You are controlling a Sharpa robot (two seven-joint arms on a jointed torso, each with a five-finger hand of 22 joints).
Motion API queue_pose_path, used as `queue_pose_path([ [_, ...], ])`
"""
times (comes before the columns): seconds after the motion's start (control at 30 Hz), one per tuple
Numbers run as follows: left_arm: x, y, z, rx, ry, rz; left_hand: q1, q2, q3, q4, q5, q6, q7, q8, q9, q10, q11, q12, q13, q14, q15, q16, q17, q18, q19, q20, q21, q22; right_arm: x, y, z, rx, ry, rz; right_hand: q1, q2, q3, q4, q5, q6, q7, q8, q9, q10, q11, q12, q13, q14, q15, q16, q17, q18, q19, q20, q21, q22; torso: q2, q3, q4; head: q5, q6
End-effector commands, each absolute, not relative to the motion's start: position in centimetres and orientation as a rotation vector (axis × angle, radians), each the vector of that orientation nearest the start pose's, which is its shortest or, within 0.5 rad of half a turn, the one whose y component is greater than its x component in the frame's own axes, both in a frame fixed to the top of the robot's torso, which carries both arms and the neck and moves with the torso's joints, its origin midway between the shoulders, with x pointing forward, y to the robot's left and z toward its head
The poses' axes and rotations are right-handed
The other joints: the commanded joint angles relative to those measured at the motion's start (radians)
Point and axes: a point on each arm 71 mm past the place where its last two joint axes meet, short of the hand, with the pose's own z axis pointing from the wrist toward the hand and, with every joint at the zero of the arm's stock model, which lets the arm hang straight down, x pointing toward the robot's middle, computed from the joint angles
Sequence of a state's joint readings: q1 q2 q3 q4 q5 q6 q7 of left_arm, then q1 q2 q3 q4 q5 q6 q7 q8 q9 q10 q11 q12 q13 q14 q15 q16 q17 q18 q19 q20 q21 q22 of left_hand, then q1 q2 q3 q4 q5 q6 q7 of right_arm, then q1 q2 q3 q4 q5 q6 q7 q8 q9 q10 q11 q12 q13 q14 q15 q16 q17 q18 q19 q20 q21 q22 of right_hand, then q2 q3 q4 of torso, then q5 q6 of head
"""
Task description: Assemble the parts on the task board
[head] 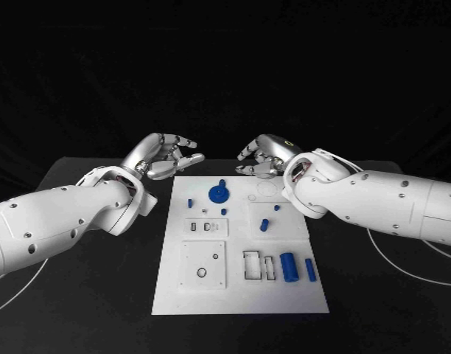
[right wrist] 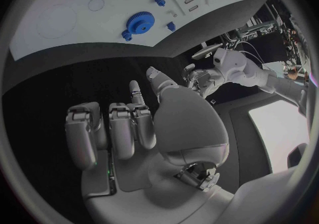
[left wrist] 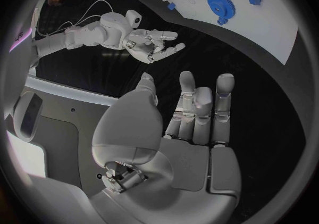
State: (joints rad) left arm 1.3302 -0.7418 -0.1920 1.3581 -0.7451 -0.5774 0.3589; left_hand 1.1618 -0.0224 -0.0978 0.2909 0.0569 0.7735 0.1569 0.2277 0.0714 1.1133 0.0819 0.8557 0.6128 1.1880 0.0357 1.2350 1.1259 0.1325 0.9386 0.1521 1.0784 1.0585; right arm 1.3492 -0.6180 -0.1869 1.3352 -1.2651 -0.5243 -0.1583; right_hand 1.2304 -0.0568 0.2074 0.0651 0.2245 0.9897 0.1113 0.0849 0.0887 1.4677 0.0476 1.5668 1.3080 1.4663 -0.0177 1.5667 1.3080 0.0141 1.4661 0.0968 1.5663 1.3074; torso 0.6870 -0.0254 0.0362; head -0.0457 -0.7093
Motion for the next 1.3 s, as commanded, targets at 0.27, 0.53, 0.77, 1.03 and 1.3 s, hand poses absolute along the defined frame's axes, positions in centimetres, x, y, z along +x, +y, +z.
queue_pose_path([
  [0.27,52.1,19.8,-16.1,-0.232,1.376,-1.081,0.003,0.01,-0.008,0.001,-0.006,0.006,-0.002,-0.005,-0.001,0.007,0.0,-0.005,-0.001,-0.004,-0.001,-0.002,0.002,0.006,-0.002,0.001,-0.004,0.002,51.0,-20.6,-16.5,0.177,1.571,0.847,-0.024,0.005,-0.014,0.023,-0.023,0.004,0.007,-0.006,0.0,0.103,0.002,0.004,0.263,0.105,0.021,0.004,0.263,-0.014,0.105,0.014,0.004,0.263,-0.014,0.0069,-0.0098,-0.048,0.006],
  [0.53,52.1,19.9,-16.7,-0.235,1.384,-1.08,0.003,0.01,-0.008,0.001,-0.006,0.006,-0.002,-0.005,-0.001,0.007,0.0,-0.005,-0.001,-0.004,-0.001,-0.002,0.002,0.006,-0.002,0.001,-0.004,0.002,49.9,-24.8,-17.7,0.237,1.592,0.799,-0.014,0.002,-0.019,0.021,-0.032,-0.012,0.003,-0.017,-0.004,0.103,-0.003,0.004,0.263,0.105,0.02,0.004,0.263,-0.014,0.105,0.016,0.004,0.263,-0.022,0.0126,-0.0183,-0.08,0.001],
  [0.77,52.2,20.0,-17.0,-0.237,1.388,-1.076,0.006,0.013,-0.008,0.0,-0.005,0.006,-0.002,-0.007,-0.001,0.007,0.0,-0.005,-0.001,-0.003,-0.001,-0.001,0.004,0.006,-0.001,0.001,-0.004,0.003,49.7,-27.1,-19.4,0.241,1.625,0.701,0.02,0.007,-0.026,0.013,-0.083,-0.061,-0.018,-0.022,-0.014,0.103,-0.017,0.004,0.263,0.105,0.004,0.004,0.263,-0.014,0.105,0.005,0.004,0.263,-0.025,0.0145,-0.0238,-0.084,0.001],
  [1.03,52.2,20.2,-17.2,-0.24,1.39,-1.072,0.006,0.013,-0.008,0.0,-0.006,0.006,-0.002,-0.007,-0.001,0.007,0.0,-0.005,-0.001,-0.002,-0.001,0.0,0.005,0.006,0.0,0.001,-0.003,0.004,50.2,-28.5,-22.1,0.245,1.669,0.611,0.044,0.008,-0.032,0.006,-0.105,-0.089,-0.03,-0.023,-0.018,0.103,-0.026,0.004,0.263,0.105,-0.005,0.004,0.263,-0.014,0.105,-0.004,0.004,0.263,-0.025,0.0151,-0.022,-0.084,0.001],
  [1.3,52.2,20.4,-17.3,-0.243,1.39,-1.067,0.006,0.013,-0.008,0.0,-0.006,0.006,-0.002,-0.007,-0.001,0.007,0.0,-0.005,-0.001,-0.002,-0.001,0.0,0.005,0.006,0.0,0.001,-0.003,0.004,50.7,-28.5,-23.8,0.225,1.715,0.6,0.065,0.007,-0.045,0.005,-0.152,-0.113,-0.054,-0.02,-0.019,0.103,-0.038,0.004,0.263,0.105,-0.015,0.004,0.263,-0.014,0.105,-0.015,0.004,0.263,-0.024,0.0154,-0.0209,-0.083,-0.001],
])
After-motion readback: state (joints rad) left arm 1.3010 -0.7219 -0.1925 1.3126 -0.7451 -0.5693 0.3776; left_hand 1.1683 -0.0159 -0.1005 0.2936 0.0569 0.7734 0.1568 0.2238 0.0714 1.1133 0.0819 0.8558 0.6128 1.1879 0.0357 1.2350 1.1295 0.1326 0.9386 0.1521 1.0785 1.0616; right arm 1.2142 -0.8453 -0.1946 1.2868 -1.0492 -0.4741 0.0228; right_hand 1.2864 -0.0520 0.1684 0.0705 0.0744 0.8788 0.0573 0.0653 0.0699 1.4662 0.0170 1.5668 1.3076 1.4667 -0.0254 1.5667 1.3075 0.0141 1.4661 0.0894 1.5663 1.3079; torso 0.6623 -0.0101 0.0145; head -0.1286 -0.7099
